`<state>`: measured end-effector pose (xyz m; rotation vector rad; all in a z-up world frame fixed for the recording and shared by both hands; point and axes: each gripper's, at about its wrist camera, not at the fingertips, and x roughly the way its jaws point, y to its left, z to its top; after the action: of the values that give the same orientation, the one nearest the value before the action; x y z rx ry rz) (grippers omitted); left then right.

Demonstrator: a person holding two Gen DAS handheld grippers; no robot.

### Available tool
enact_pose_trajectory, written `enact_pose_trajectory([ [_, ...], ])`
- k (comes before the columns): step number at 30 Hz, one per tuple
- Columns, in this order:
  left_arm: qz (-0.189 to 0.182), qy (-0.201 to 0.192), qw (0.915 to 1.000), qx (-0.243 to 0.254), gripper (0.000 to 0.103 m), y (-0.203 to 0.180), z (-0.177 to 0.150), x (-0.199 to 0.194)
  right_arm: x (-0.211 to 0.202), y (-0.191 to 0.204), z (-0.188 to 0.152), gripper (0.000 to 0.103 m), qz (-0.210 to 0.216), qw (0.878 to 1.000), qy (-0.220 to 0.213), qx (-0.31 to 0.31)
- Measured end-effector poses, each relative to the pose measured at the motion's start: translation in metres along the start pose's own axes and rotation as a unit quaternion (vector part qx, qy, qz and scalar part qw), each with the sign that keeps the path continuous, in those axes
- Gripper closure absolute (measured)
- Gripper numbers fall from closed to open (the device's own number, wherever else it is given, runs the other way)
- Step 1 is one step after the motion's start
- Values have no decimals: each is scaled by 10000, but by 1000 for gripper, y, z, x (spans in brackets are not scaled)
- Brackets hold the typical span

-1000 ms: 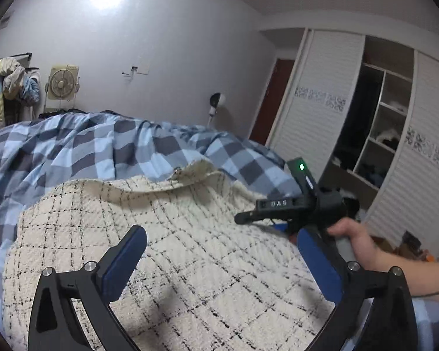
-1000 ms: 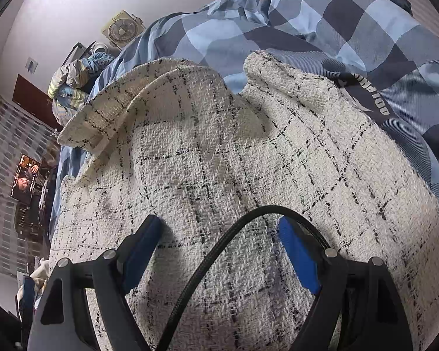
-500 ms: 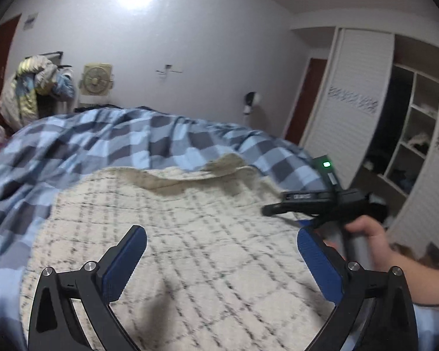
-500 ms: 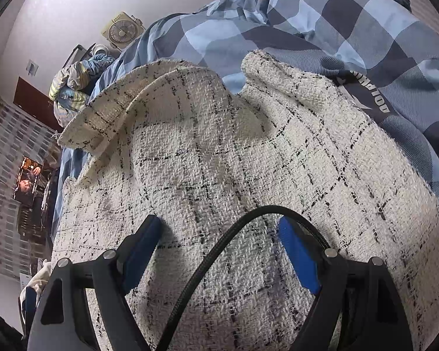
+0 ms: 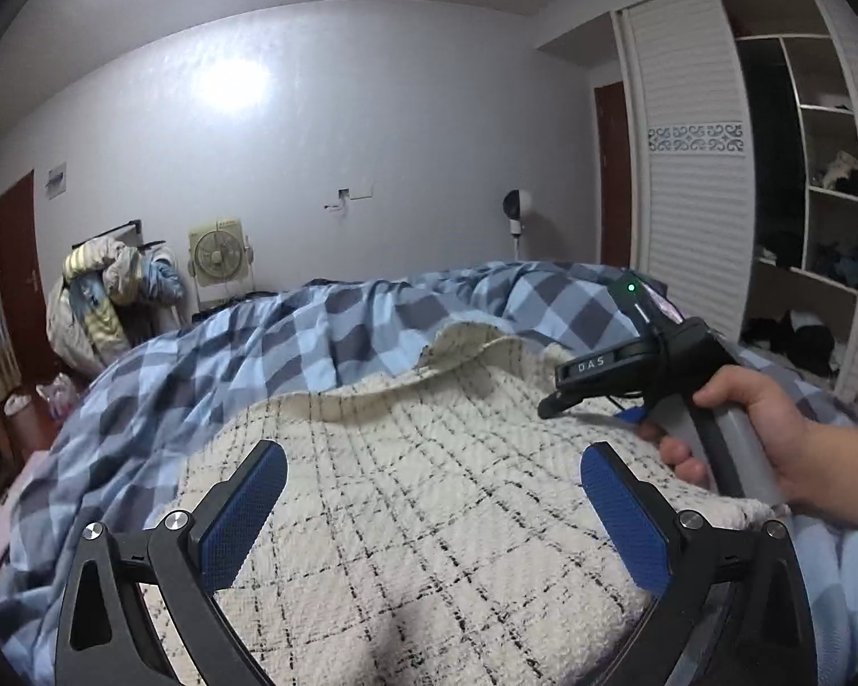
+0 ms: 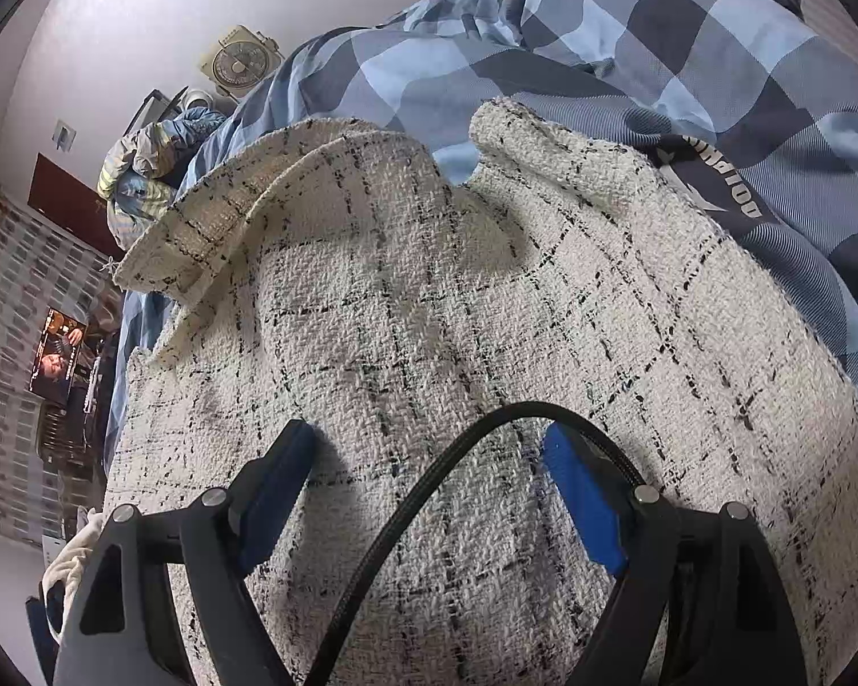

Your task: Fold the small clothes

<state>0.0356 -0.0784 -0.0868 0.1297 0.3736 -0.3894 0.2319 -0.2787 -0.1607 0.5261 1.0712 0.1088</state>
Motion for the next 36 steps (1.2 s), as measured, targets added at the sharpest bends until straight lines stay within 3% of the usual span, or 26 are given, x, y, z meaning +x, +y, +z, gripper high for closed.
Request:
enact_pose_trajectory([
  [6, -17, -374, 9991, -176, 0, 9, 0, -15, 0, 0, 0, 23, 10, 10000, -2, 12],
  [14, -116, 153, 9995, -263, 0, 16, 0, 3, 1, -1, 1, 23, 5, 10000, 2, 11],
  [20, 629, -213, 9974, -295, 0, 43, 10, -26, -9, 1, 6, 23, -130, 9998, 169, 13],
  [26, 1113, 27, 9935, -239, 0, 96, 13, -59, -88, -12, -1, 23, 403, 9989, 134, -195],
  [30, 1089, 443, 9885, -955, 0, 145, -6, -82, -146, -28, -23, 23, 20, 9983, -76, -577],
  [33, 608, 1018, 9748, -1889, 0, 181, -33, -88, -189, -42, -42, 23, -450, 9942, -369, -902],
  [36, 536, 1514, 9560, -2455, 0, 201, -63, -88, -219, -59, -56, 23, -749, 9914, -608, -882],
])
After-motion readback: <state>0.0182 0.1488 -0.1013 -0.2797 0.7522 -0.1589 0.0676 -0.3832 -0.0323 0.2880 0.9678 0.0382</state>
